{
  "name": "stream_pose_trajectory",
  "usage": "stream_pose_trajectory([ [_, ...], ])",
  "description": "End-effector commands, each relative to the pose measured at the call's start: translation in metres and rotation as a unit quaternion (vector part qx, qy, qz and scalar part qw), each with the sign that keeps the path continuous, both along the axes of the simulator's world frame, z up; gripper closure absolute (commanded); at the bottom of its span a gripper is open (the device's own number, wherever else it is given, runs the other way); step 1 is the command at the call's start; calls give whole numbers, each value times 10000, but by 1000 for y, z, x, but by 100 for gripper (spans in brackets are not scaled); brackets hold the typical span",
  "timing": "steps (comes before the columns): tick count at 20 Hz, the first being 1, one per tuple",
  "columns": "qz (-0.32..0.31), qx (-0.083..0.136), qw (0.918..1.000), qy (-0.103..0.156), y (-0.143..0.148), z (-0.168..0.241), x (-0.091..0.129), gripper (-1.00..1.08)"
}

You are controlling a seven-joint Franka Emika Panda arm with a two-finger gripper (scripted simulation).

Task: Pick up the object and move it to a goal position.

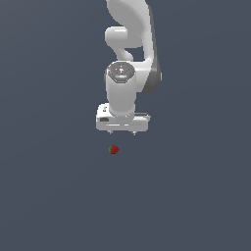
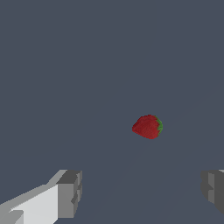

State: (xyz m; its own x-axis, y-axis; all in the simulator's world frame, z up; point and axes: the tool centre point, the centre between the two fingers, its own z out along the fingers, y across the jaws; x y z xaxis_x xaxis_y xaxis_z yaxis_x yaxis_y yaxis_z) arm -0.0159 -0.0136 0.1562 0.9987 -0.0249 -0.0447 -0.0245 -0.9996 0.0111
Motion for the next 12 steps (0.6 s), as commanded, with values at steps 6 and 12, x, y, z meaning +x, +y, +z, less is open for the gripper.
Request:
stream_pose_trajectory([
  [6,112,-41,9999,-9,2,5,1,-92],
  [12,282,-100,9996,-22,4,13,2,-92],
])
